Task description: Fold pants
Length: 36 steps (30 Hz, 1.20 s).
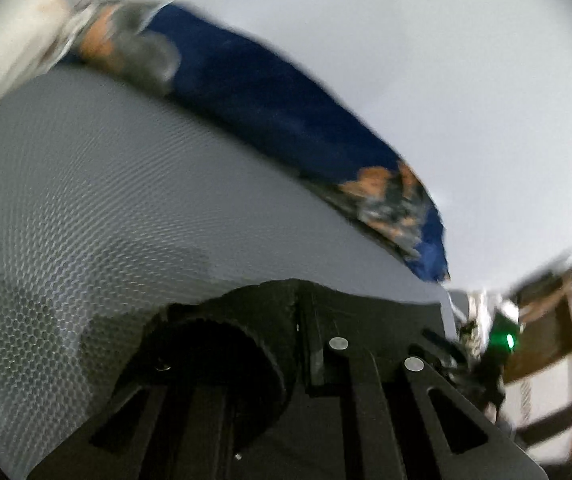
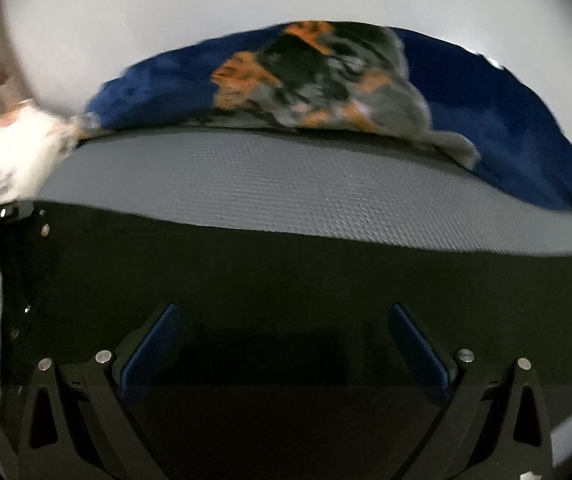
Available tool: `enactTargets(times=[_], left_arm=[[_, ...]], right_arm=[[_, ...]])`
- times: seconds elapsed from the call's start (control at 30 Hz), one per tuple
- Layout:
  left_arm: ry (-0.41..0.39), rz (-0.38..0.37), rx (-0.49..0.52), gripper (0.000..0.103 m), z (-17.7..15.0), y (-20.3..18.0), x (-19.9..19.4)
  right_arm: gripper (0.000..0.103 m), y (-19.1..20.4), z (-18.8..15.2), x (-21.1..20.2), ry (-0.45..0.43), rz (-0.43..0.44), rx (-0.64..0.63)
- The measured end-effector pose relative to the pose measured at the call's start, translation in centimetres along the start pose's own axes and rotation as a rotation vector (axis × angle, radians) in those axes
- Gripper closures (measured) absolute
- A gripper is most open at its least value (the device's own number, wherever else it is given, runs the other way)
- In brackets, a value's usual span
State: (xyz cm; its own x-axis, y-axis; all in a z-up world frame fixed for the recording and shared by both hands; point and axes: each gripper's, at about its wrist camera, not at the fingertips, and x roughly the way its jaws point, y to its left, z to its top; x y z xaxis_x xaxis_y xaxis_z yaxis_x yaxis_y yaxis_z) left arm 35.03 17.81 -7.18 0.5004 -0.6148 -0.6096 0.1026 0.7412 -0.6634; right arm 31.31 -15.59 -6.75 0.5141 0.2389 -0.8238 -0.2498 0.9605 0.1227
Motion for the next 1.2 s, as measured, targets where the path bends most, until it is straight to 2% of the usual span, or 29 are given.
enactTargets(times=[0.13, 0.27, 0.43, 0.5, 0.53, 0.77, 0.93, 1.03, 1.1, 1.2], left_arm=[[-0.019, -0.033, 0.115, 0.094, -1.5, -3.0, -2.2], [-0.055, -0.05, 0.188, 0.094, -3.5, -5.4, -4.1], [-0.067, -0.07, 0.256, 0.094, -5.1, -7.2, -6.3], [-0.072, -0.07, 0.267, 0.094, -5.3, -7.6, -6.6], [-0.074, -0.069, 0.268, 0.094, -5.3, -7.7, -6.8], [-0.075, -0.03, 0.264, 0.094, -5.0, -7.8, -6.9], [-0.079, -0.016, 0.251, 0.094, -4.5, -7.5, -6.8], [-0.08, -0.004, 0.256, 0.094, -4.4, -7.3, -6.8], [-0.076, 0.004, 0.255, 0.094, -4.3, -7.2, -6.7], [-0.075, 0.014, 0.259, 0.094, -4.2, -7.1, -6.5]], right_arm=[[0.0, -0.4, 0.9, 0.0, 0.037, 0.082, -0.16], [0.001, -0.9, 2.3, 0.2, 0.029, 0.123, -0.279], [0.013, -1.7, 4.7, 2.2, 0.056, 0.183, -0.348], [0.024, -1.7, 5.2, 2.9, 0.072, 0.205, -0.386], [0.026, -1.6, 5.4, 3.4, 0.085, 0.227, -0.409], [0.026, -0.5, 6.4, 6.4, 0.172, 0.296, -0.59], [0.028, -0.7, 6.5, 8.8, 0.266, 0.358, -0.64], [0.04, -0.7, 6.8, 8.7, 0.261, 0.391, -0.671], [0.052, -1.1, 7.1, 8.9, 0.273, 0.427, -0.664], [0.056, -1.7, 7.0, 8.8, 0.283, 0.427, -0.679]])
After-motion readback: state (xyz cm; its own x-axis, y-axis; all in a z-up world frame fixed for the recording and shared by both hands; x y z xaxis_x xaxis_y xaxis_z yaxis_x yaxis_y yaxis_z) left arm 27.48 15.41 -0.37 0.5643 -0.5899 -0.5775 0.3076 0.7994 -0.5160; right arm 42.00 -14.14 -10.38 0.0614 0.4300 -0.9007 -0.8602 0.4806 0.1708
